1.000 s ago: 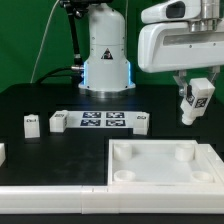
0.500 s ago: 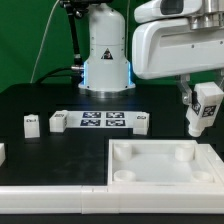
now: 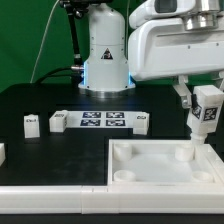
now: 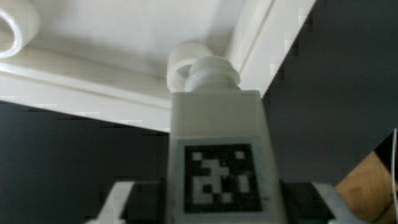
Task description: Assemble one leg
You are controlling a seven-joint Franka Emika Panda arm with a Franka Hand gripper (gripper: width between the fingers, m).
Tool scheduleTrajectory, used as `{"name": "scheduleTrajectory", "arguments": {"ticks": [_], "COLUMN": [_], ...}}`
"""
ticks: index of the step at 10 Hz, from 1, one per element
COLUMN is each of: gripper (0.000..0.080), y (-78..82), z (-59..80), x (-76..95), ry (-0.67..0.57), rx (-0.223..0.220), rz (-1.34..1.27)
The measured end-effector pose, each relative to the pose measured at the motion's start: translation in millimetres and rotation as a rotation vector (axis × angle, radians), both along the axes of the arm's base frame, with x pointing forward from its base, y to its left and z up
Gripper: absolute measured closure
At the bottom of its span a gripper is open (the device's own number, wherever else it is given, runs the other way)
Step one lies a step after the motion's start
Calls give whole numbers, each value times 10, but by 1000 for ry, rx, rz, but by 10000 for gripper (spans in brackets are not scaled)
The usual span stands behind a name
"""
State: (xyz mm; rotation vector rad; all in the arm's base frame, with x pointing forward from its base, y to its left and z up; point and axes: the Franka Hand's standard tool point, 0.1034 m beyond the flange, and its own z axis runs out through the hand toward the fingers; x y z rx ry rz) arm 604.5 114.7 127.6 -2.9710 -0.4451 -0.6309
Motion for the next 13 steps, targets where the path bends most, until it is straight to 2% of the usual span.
{"name": "scheduleTrajectory", "arguments": {"ticks": [1, 2, 3, 7, 11, 13], "gripper": [509, 509, 509, 509, 509, 509], "y": [-70, -112, -90, -40, -14, 5], "z": [-59, -81, -41, -169, -345, -390], "x": [-82, -65, 44, 263, 257, 240], "ry": [-36, -6, -21, -29, -11, -6], "rx": [-8, -12, -8, 4, 6, 6], "rz": [6, 7, 6, 3, 4, 7]}}
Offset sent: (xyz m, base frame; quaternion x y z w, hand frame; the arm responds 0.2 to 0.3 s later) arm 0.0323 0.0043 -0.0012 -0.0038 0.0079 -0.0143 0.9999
